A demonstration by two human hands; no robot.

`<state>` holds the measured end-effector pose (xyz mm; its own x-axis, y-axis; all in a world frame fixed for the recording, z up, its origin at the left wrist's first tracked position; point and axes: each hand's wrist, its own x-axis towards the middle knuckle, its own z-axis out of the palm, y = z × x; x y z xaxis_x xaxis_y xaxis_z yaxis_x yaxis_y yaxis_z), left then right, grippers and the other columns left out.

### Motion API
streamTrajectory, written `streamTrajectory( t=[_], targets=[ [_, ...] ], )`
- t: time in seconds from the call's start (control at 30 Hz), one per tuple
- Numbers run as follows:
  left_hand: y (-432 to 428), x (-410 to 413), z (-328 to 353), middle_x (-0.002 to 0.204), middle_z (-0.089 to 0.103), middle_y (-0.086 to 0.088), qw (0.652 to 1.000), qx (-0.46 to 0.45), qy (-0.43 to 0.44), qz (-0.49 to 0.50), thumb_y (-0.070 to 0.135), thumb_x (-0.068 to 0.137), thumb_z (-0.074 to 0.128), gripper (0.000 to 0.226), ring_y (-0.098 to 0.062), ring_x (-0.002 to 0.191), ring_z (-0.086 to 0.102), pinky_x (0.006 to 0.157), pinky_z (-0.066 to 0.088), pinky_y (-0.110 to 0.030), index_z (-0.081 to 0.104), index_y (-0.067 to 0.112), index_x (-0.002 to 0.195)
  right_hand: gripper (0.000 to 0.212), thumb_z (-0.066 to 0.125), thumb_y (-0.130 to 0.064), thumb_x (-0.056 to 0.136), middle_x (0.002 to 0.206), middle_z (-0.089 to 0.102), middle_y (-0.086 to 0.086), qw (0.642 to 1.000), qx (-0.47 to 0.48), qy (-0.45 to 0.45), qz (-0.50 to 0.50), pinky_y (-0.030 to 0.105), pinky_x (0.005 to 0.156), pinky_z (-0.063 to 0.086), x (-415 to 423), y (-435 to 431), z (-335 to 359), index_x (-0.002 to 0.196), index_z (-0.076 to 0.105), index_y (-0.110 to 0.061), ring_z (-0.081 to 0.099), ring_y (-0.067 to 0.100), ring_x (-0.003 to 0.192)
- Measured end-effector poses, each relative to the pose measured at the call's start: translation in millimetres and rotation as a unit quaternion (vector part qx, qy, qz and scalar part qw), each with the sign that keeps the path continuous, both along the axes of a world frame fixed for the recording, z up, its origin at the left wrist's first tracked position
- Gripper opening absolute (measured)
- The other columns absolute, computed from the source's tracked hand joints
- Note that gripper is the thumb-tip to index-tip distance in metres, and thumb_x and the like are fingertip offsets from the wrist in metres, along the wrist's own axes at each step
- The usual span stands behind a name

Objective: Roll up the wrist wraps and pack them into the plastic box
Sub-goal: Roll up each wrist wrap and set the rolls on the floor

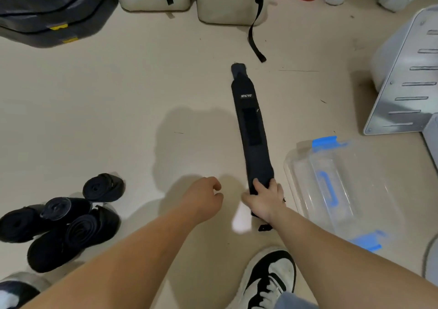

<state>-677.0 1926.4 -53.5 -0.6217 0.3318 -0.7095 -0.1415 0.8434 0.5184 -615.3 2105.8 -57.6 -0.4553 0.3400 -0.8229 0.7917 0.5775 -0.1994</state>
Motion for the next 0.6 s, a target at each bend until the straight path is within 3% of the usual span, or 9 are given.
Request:
streamTrajectory(
  t=[0.07, 0.13, 0.2, 0.27, 0.33, 0.37, 0.43, 0.5, 0.6],
  targets=[
    [-5.8, 0.2, -4.9, 0.147, 0.056, -0.001, 1.0, -0.009, -0.013, 0.013, 0.026, 0.105, 0.056, 0.038, -0.023, 0.13, 0.058, 0.107, 0.047, -0.032, 0.058, 0.019, 0.143, 0.073, 0.049, -0.047, 0.098, 0.175, -0.01, 0.003, 1.0, -0.019, 0.011, 0.01, 0.049, 0.13, 0.008, -1.0, -17.7, -3.0, 0.165, 0.023, -0.038, -0.011, 0.026, 0.161],
    [-13.4, 3.1, -9.0, 0.149, 0.056, -0.004, 0.998, -0.013, -0.041, 0.048, 0.024, 0.105, 0.058, 0.041, -0.025, 0.133, 0.057, 0.107, 0.046, -0.031, 0.056, 0.016, 0.145, 0.061, 0.05, -0.042, 0.1, 0.175, -0.002, -0.001, 0.997, -0.057, 0.043, -0.02, 0.047, 0.131, 0.012, -2.3, -37.9, -5.8, 0.16, 0.039, -0.038, -0.001, 0.024, 0.161],
    [-23.0, 9.5, -13.8, 0.143, 0.06, -0.007, 0.993, -0.006, -0.065, 0.098, 0.022, 0.103, 0.06, 0.044, -0.027, 0.128, 0.06, 0.107, 0.048, -0.032, 0.054, 0.014, 0.146, 0.045, 0.052, -0.031, 0.1, 0.17, 0.021, 0.001, 0.99, -0.101, 0.084, -0.054, 0.047, 0.128, 0.025, -7.5, -56.7, -6.5, 0.144, 0.061, -0.035, 0.026, 0.026, 0.154],
    [-32.4, 15.5, -17.1, 0.125, 0.066, -0.003, 0.984, 0.011, -0.077, 0.16, 0.021, 0.102, 0.063, 0.045, -0.024, 0.115, 0.064, 0.103, 0.053, -0.035, 0.053, 0.013, 0.146, 0.03, 0.051, -0.017, 0.1, 0.139, 0.056, 0.002, 0.973, -0.151, 0.113, -0.131, 0.045, 0.115, 0.045, -16.1, -71.2, -6.0, 0.119, 0.071, -0.028, 0.056, 0.021, 0.124],
    [-41.5, 18.7, -18.4, 0.105, 0.063, 0.004, 0.97, 0.021, -0.088, 0.227, 0.022, 0.103, 0.064, 0.046, -0.018, 0.098, 0.064, 0.098, 0.055, -0.036, 0.051, 0.013, 0.146, 0.022, 0.048, -0.012, 0.103, 0.104, 0.062, -0.001, 0.96, -0.153, 0.103, -0.21, 0.041, 0.097, 0.055, -26.7, -77.9, -0.3, 0.109, 0.066, -0.022, 0.06, 0.018, 0.094],
    [-45.1, 19.5, -17.4, 0.1, 0.06, 0.005, 0.963, 0.018, -0.094, 0.25, 0.023, 0.103, 0.065, 0.047, -0.015, 0.092, 0.062, 0.095, 0.055, -0.035, 0.049, 0.013, 0.146, 0.017, 0.048, -0.013, 0.104, 0.099, 0.062, 0.003, 0.956, -0.139, 0.088, -0.243, 0.041, 0.091, 0.057, -30.1, -78.5, 1.9, 0.108, 0.065, -0.016, 0.061, 0.022, 0.09],
    [-51.5, 20.6, -16.0, 0.101, 0.06, 0.003, 0.958, 0.012, -0.107, 0.267, 0.029, 0.103, 0.066, 0.048, -0.017, 0.094, 0.063, 0.095, 0.055, -0.036, 0.048, 0.015, 0.145, 0.015, 0.052, -0.016, 0.103, 0.106, 0.068, 0.016, 0.939, -0.149, 0.048, -0.306, 0.041, 0.085, 0.06, -27.7, -78.1, 3.8, 0.108, 0.064, -0.008, 0.069, 0.035, 0.096],
    [-55.7, 20.8, -14.3, 0.11, 0.064, 0.0, 0.961, 0.002, -0.111, 0.254, 0.034, 0.103, 0.066, 0.043, -0.023, 0.105, 0.066, 0.1, 0.056, -0.039, 0.054, 0.015, 0.14, 0.02, 0.055, -0.02, 0.105, 0.114, 0.07, 0.019, 0.921, -0.181, 0.02, -0.344, 0.043, 0.083, 0.064, -19.5, -78.3, 6.1, 0.114, 0.064, -0.005, 0.072, 0.037, 0.1],
    [-55.7, 20.4, -9.9, 0.108, 0.072, -0.005, 0.964, 0.008, -0.129, 0.232, 0.04, 0.104, 0.061, 0.035, -0.026, 0.103, 0.07, 0.1, 0.058, -0.045, 0.066, 0.013, 0.126, 0.035, 0.057, -0.04, 0.106, 0.106, 0.072, 0.016, 0.895, -0.238, -0.034, -0.375, 0.037, 0.063, 0.063, -9.9, -80.2, 6.6, 0.123, 0.059, -0.009, 0.067, 0.023, 0.074]
  ],
)
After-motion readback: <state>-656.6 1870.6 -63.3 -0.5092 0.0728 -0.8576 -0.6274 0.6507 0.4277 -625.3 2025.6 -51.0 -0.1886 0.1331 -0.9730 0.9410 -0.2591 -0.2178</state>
